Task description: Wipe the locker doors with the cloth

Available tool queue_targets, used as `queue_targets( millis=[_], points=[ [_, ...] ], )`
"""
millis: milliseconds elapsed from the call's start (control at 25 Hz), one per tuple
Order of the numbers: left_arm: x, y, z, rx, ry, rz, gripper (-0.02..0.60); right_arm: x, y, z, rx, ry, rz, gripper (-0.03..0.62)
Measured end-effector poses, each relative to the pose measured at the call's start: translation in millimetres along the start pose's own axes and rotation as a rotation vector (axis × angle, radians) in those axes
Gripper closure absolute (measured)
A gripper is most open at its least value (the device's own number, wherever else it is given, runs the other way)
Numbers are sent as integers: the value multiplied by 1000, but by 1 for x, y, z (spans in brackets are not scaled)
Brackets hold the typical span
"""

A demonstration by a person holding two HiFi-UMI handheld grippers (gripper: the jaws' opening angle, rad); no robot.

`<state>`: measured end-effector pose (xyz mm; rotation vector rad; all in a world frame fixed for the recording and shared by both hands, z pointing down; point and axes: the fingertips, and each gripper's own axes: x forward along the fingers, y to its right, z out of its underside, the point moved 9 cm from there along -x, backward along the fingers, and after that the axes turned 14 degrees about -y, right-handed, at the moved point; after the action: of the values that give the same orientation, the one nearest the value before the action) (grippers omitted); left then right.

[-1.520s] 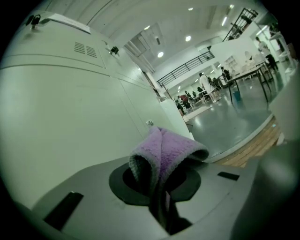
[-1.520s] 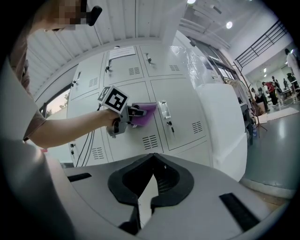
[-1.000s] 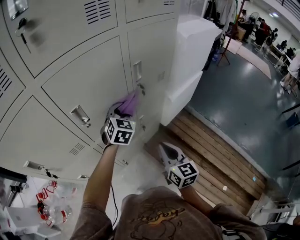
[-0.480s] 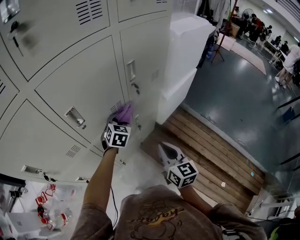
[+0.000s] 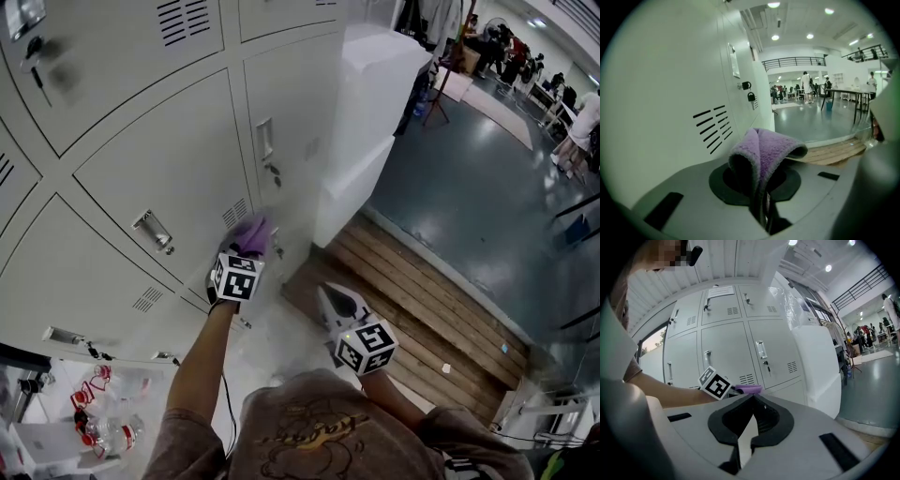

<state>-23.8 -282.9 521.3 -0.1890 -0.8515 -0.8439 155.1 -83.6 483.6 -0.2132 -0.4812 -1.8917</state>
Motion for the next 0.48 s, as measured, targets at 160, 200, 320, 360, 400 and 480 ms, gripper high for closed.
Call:
queue_targets(
  millis=[160,200,320,360,400,480],
  points=[
    [-21,0,-8,-26,81,11,543,0,-1,0,-3,0,-4,597],
    [-28,-1,-11,-34,103,16,543,-1,-1,0,-4,-1,-4,597],
    [-53,-2,-16,-69,154,48,543,-1,-3,-1,-7,1,-8,597],
    [-62,-2,-17,-83,174,60,543,-1,-3,-1,-7,3,-10,597],
    [-71,-2,-18,-95,196,72,543,-1,-3,-1,-6,3,-10,597],
    [-90,1,-20,-116,241,96,543,-1,-3,-2,-6,3,-12,597]
  ],
)
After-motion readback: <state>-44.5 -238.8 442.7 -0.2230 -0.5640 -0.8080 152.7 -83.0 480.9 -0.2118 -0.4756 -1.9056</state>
